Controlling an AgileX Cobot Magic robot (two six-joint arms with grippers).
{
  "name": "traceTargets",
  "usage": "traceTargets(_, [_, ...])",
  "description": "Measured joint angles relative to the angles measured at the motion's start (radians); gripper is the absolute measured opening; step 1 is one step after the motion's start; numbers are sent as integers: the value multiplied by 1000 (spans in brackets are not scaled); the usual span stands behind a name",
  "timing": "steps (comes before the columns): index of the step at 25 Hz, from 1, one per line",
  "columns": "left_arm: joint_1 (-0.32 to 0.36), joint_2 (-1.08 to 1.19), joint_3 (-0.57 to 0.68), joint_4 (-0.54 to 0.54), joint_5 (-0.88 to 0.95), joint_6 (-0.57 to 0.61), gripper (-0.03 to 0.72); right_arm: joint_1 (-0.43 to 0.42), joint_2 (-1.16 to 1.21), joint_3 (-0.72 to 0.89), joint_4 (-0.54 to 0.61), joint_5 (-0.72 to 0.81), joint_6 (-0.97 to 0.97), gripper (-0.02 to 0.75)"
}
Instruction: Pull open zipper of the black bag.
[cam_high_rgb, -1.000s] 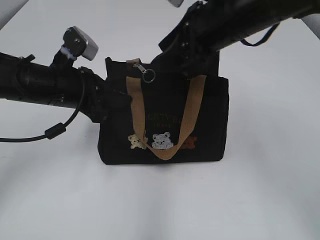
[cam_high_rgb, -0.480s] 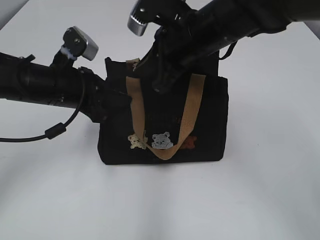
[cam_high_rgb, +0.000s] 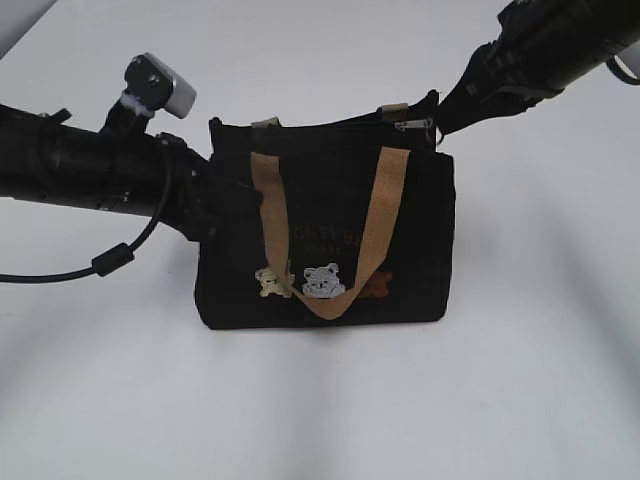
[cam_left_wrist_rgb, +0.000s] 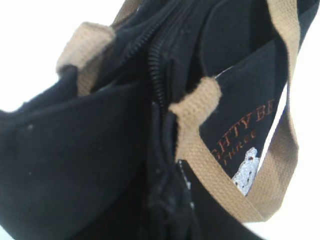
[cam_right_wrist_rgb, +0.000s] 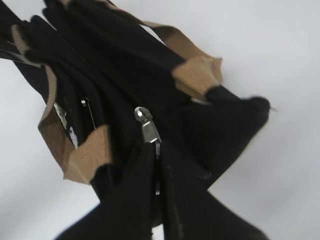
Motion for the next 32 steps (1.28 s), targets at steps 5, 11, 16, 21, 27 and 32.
traceTargets(5, [0,-9,1,81,-37,-174,275,27,-16,-1,-15,123,163,390])
traceTargets(11, [0,-136,1,527,-50,-934,408,30,-127,-1,-312,306,507,473])
traceTargets(16, [6,-311,33,1088,-23,-1638,317,29,-290,19,-500,357,688,432])
traceTargets(21, [6,-626,119,1339,41,-1923,302,29,-591,240,-512,358,715,428])
traceTargets(27, [6,-1099,203,1534,237,-2142,298,29,-1015,557,-556,372,718,428])
traceTargets(32, [6,-1419,268,1633,433,-2237,297,29,-1296,739,-564,356,718,426])
